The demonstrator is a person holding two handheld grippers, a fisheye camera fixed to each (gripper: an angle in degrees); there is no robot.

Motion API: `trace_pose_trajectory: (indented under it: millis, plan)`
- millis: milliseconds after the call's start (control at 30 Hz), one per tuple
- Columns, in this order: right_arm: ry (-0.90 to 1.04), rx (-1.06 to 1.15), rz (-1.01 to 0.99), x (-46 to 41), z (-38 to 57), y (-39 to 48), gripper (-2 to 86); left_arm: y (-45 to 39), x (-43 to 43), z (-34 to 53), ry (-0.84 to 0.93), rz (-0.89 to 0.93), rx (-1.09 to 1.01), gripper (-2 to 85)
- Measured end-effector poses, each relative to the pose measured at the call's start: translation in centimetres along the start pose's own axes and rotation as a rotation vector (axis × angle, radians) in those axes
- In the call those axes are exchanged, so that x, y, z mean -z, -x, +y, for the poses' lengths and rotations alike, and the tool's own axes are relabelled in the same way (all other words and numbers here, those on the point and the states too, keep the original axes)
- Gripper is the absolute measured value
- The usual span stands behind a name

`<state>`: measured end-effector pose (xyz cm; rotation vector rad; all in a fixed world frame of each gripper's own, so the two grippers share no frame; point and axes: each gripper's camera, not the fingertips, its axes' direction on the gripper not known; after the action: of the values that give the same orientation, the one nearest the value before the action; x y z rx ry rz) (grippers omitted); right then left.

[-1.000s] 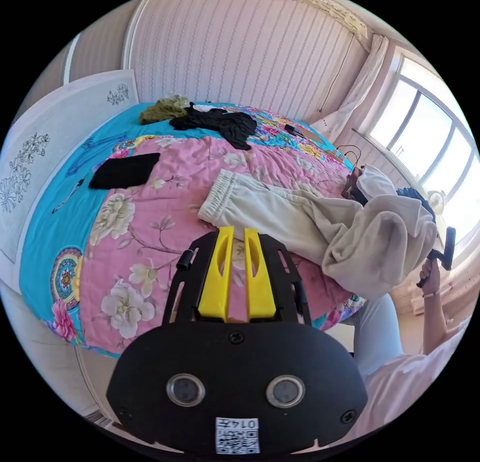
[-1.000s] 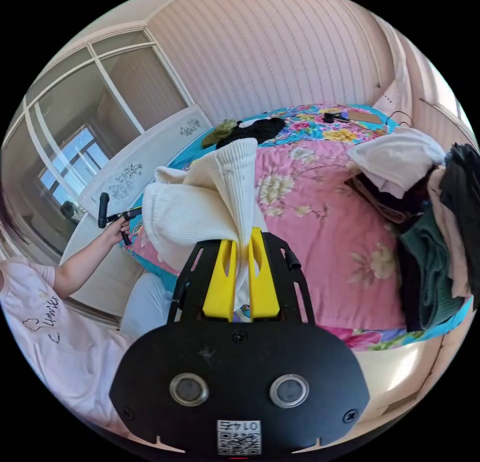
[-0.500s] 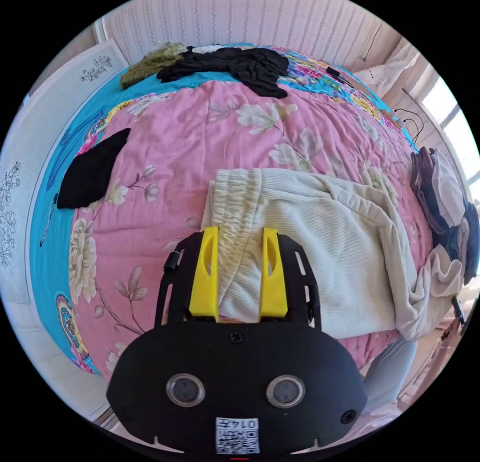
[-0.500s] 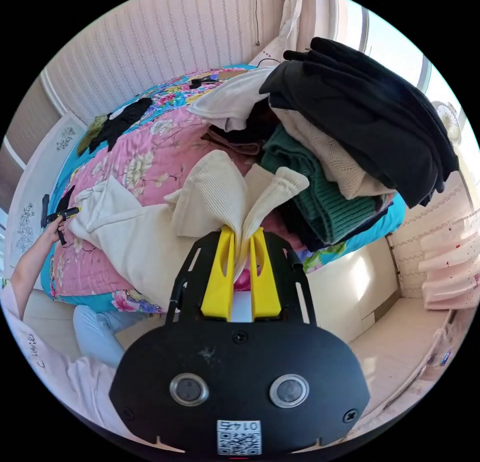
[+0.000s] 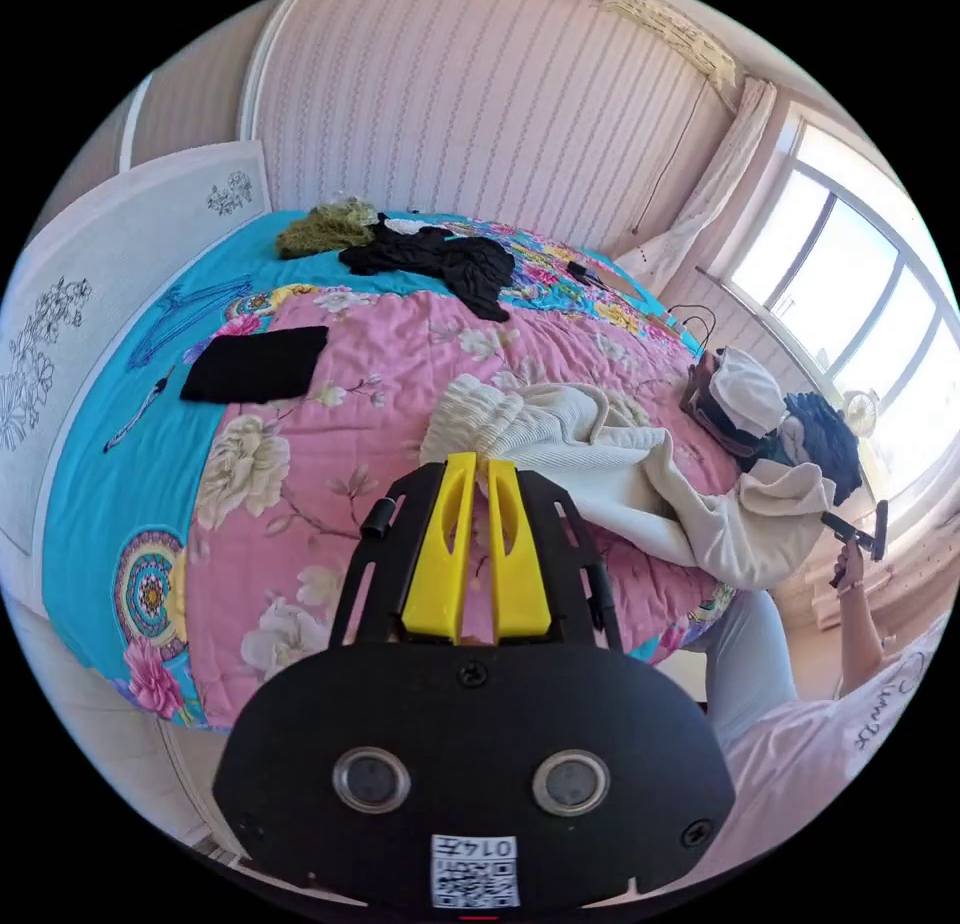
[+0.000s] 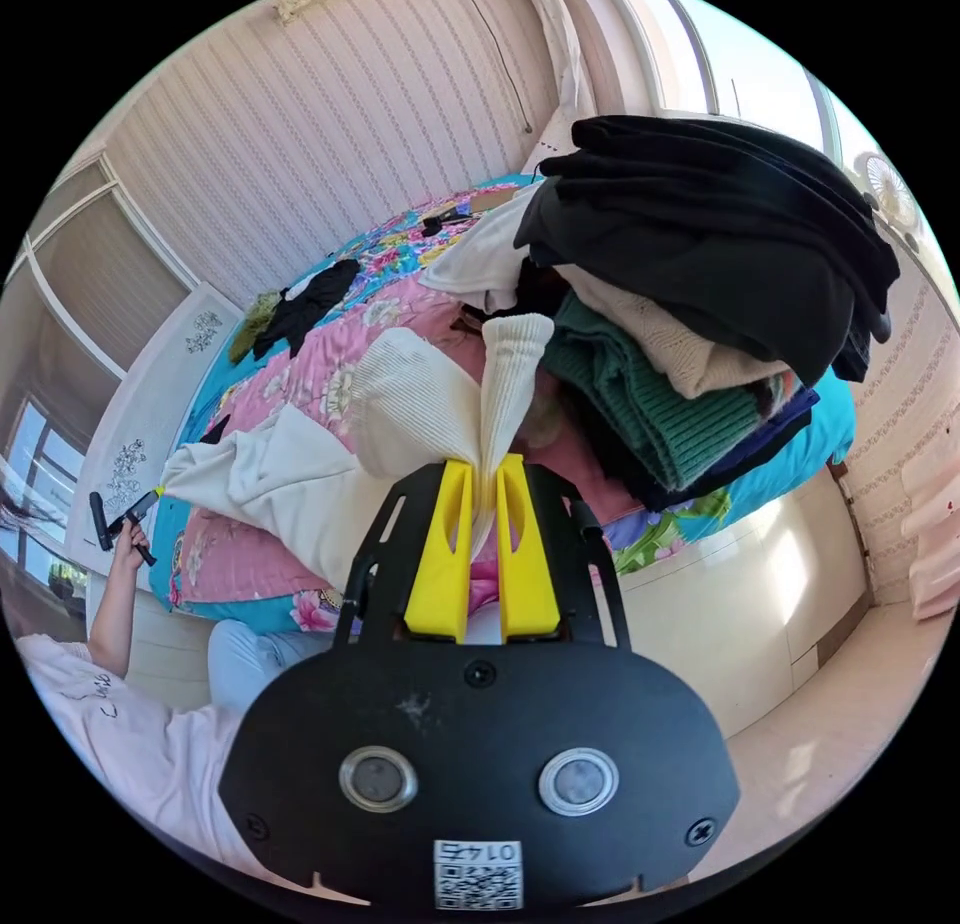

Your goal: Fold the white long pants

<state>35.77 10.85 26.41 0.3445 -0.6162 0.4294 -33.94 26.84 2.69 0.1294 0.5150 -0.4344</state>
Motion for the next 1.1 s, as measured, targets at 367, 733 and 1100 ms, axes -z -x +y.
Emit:
trace_pose_trajectory:
  millis: [367,733,1100]
  plan:
    - [0.238,-0.126,0.084,-2.1,1.3,-1.3,3.7,8.0,3.3,20.0,0.173,-0.013,0.36,-0.7]
    - [0.11,0.318,0.01,-3.5,-8.9,14.8,7.2,9.3,5.8,14.0,-0.008,-0.014,0.261,8.8]
    - [0.434,0.783,-0.155,-21.0,-15.2,42.5,19.0,12.8,-0.6,9.7,0.247,0.01,0.284,10.1]
